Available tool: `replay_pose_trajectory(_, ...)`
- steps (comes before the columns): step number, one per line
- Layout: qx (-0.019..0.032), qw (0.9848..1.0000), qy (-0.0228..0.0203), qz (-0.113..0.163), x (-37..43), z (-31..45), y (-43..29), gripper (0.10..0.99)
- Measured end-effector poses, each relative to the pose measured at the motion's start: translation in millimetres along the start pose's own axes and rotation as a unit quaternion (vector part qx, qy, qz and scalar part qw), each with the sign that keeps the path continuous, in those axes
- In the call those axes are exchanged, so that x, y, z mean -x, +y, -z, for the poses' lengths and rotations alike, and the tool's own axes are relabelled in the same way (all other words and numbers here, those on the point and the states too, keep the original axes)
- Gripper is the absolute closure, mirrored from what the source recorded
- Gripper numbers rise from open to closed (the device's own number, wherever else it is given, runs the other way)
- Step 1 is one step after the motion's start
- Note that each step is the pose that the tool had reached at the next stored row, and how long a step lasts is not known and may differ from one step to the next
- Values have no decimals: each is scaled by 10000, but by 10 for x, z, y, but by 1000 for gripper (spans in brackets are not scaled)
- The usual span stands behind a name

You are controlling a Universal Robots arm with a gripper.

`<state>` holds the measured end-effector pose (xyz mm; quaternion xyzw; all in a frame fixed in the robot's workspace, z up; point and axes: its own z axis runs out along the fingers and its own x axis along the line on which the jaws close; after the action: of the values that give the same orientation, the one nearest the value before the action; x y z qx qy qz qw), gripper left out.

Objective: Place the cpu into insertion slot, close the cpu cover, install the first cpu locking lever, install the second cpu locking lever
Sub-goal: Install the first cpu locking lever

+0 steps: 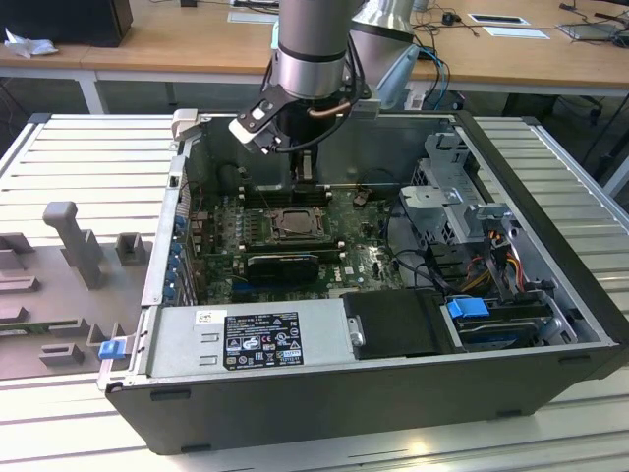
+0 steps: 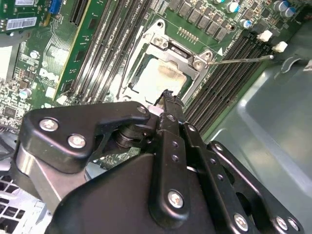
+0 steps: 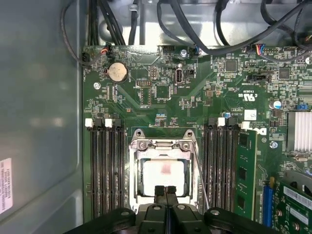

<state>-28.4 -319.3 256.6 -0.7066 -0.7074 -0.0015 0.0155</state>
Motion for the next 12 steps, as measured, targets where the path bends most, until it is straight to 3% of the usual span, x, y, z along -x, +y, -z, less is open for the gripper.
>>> replay_pose_trajectory(2,0,10000,0,0,-1,49,-1,980)
replay_pose_trajectory(6,0,10000,0,0,-6,251,-5,980)
replay_pose_trajectory(12,26,10000,-2,67,-6,255,-5,980)
